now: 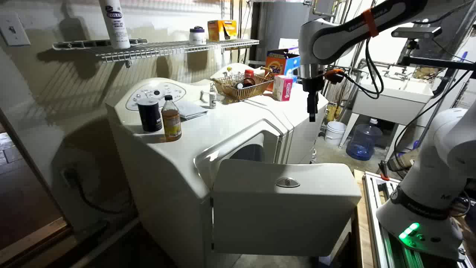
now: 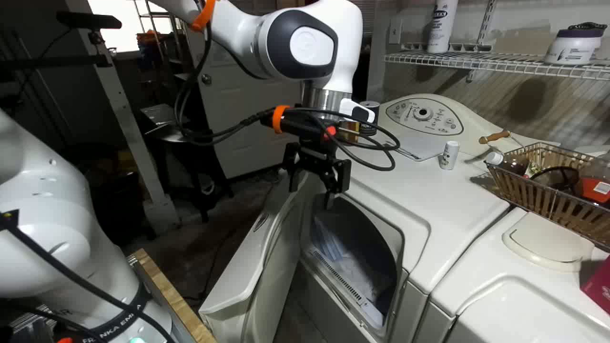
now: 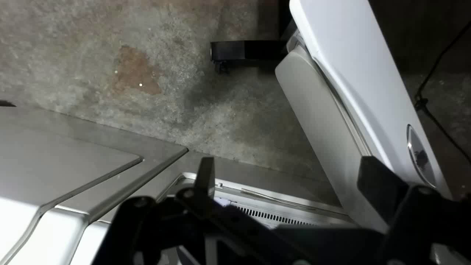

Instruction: Move the juice bottle on the laundry machine to the left

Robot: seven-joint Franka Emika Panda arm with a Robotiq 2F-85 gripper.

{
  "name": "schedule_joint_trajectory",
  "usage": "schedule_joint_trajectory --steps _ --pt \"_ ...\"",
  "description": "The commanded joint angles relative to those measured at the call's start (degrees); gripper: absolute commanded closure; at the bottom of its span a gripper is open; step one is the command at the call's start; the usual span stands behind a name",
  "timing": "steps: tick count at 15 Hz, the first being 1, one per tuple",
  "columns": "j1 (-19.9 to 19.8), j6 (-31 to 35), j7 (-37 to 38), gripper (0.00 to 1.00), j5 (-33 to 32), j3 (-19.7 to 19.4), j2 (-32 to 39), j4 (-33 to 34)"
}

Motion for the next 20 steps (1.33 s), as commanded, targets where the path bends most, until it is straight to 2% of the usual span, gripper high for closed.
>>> schedule_joint_trajectory --steps 1,8,11,16,20 --pt "-0.38 -0.13 -0.07 0.0 0.1 0.39 0.03 0.09" --pt "-0.38 -0.13 -0.07 0.0 0.1 0.39 0.03 0.09" --pt "1.36 1.41 0.17 0.0 2.63 1.75 1.4 2.42" --pt "6.58 3.65 0.07 0.0 7.09 6.94 7.07 10.62" --pt "8.66 6.71 -0.15 0.0 9.38 9.99 14.56 21.66"
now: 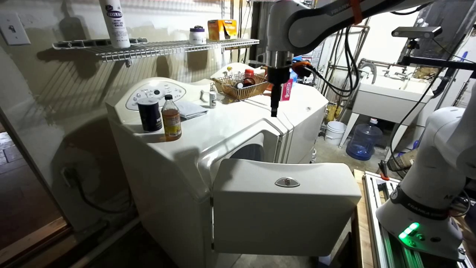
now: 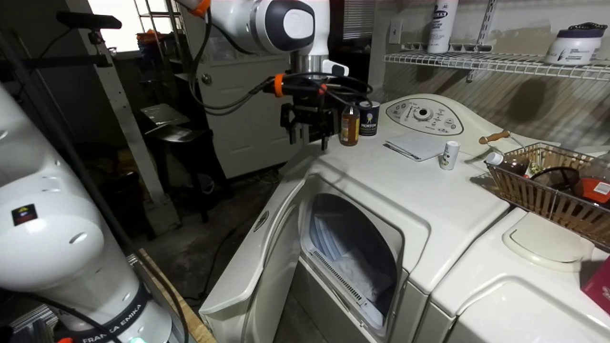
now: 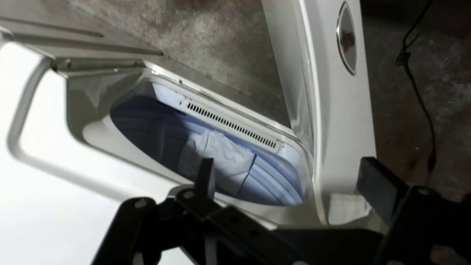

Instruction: Move the juice bottle on the laundry machine to the left

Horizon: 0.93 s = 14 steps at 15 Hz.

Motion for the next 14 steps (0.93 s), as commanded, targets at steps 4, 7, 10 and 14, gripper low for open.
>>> schedule_joint_trajectory --steps 4,7,10,14 --pt "0.94 1.84 -0.66 0.0 5.33 3.2 14.46 20.87" --pt "1.06 4.33 0.61 0.0 8.34 5.01 19.63 28.3" --pt "1.12 7.2 1.55 0.0 9.48 6.56 25.33 35.38" --pt "1.16 10.88 5.53 0.0 10.97 8.12 33.39 45.24"
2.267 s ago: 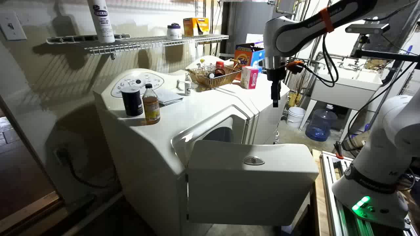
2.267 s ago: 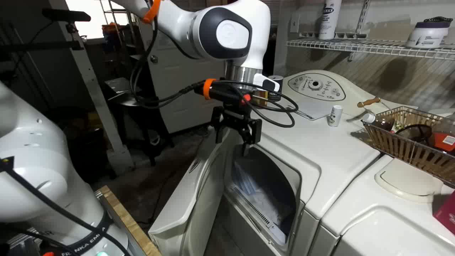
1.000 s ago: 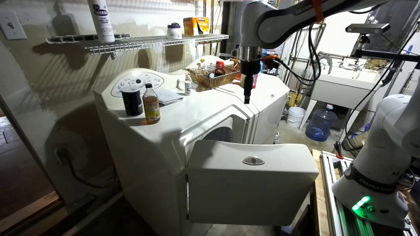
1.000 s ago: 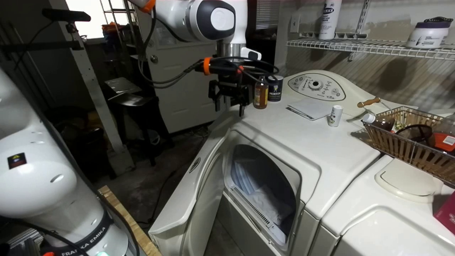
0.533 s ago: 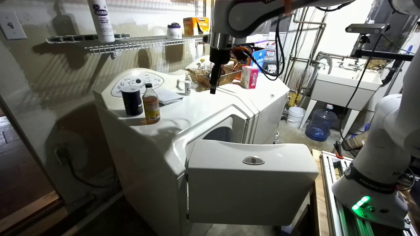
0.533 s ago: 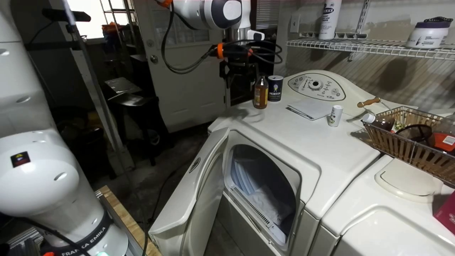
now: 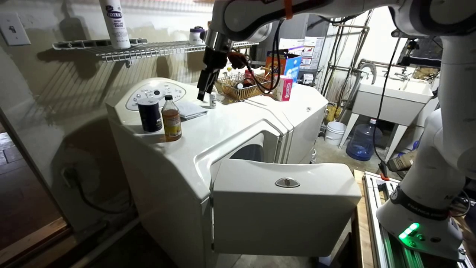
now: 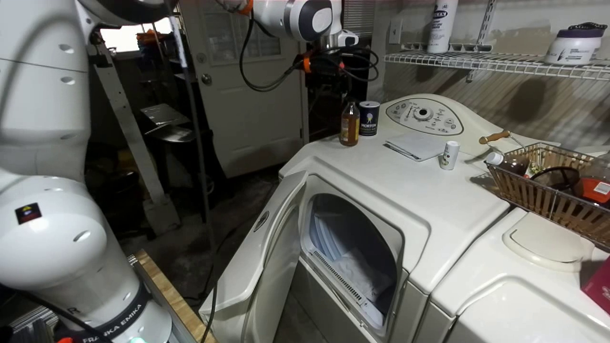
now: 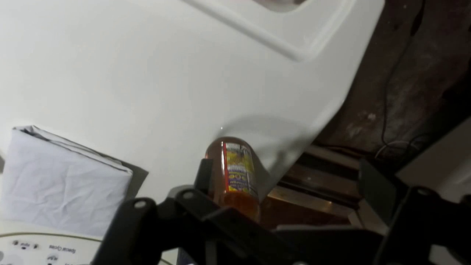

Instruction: Move the juice bottle on the laundry machine to the left

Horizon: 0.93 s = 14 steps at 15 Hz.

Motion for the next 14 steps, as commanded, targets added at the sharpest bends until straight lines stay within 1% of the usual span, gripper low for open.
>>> schedule_joint_trajectory --steps 1,5,7,11,14 --pt "0.03 1.81 4.28 0.0 2.57 1.08 9.71 12.65" --pt "0.39 4.61 9.89 0.0 3.21 1.34 16.75 22.03" --pt "0.34 4.74 11.23 0.0 3.08 1.62 19.69 25.92" --pt "0.69 6.15 13.7 0.0 2.42 1.44 24.75 31.79" --pt "0.75 7.06 14.17 0.0 2.28 1.54 27.87 35.25"
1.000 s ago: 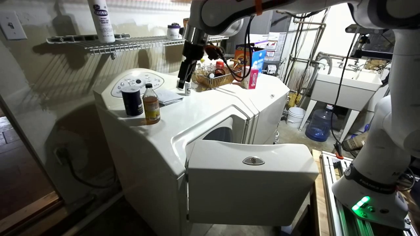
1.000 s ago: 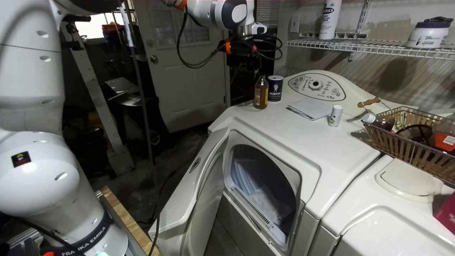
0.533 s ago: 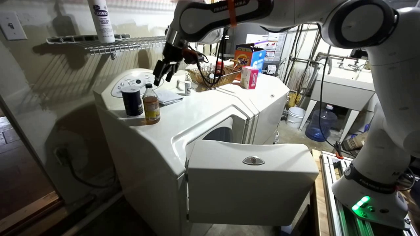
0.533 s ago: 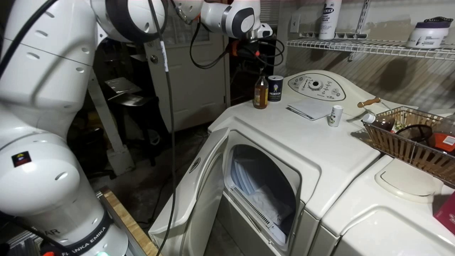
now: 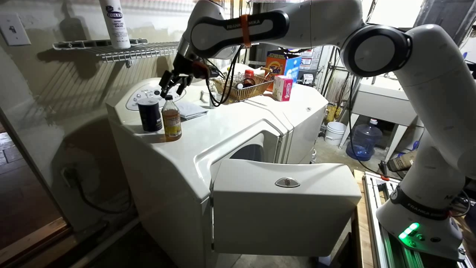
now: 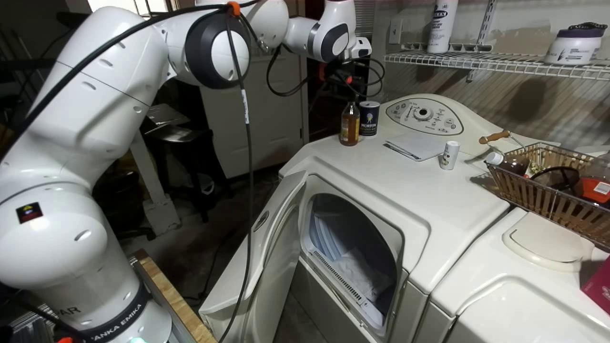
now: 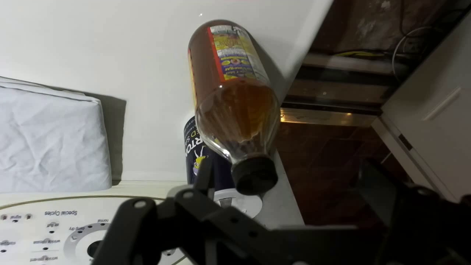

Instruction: Move the juice bottle on the laundry machine to the left

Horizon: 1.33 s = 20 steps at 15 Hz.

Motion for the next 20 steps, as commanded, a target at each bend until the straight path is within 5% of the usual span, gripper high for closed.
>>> schedule_joint_trajectory --steps 1,5,8,13,20 --pt "0.58 1.46 1.46 0.04 0.18 -0.09 5.9 7.73" --pt "1.01 4.6 1.22 0.33 -0.67 -0.51 8.62 10.79" --pt "1.7 4.34 2.74 0.4 -2.26 -2.16 9.59 11.98" --pt "3.01 2.87 5.34 0.23 -5.47 -5.53 9.62 12.01" --pt "3.97 -1.42 6.08 0.33 -7.24 -5.98 8.35 11.19"
